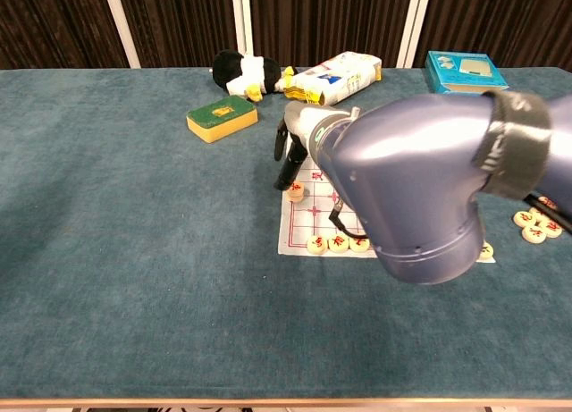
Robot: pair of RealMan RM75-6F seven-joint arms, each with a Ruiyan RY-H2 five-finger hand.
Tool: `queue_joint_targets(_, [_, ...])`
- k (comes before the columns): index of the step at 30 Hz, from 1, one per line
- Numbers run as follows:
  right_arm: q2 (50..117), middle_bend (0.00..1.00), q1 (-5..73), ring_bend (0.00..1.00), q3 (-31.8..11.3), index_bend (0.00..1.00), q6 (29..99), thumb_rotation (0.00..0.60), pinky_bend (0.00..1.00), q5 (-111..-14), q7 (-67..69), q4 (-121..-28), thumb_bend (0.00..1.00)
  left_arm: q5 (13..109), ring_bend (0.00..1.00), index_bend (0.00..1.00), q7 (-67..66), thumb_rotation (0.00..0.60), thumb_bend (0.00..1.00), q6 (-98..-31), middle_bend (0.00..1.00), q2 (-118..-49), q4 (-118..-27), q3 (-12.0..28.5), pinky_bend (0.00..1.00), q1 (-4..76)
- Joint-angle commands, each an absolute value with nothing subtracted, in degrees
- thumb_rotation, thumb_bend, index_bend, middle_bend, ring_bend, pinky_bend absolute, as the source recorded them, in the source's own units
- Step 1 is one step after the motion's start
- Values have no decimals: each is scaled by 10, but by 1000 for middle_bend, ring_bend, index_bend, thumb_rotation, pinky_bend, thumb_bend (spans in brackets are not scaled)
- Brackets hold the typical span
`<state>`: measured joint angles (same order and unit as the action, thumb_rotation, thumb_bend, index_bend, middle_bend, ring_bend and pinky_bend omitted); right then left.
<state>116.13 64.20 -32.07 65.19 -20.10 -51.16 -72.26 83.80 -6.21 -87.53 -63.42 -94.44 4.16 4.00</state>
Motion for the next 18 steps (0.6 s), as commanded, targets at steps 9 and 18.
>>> queue_joint_targets(9, [920, 0, 510, 3, -309, 209, 688, 600, 23, -250, -464, -1044, 335, 845, 0, 0, -62, 600, 47, -881, 0, -635, -947, 39, 51, 38])
queue_joint_targets(18, [697, 0, 315, 3, -208, 178, 623, 600, 23, -511, -294, -1166, 335, 843, 0, 0, -62, 600, 48, -886, 0, -640, -942, 44, 51, 38])
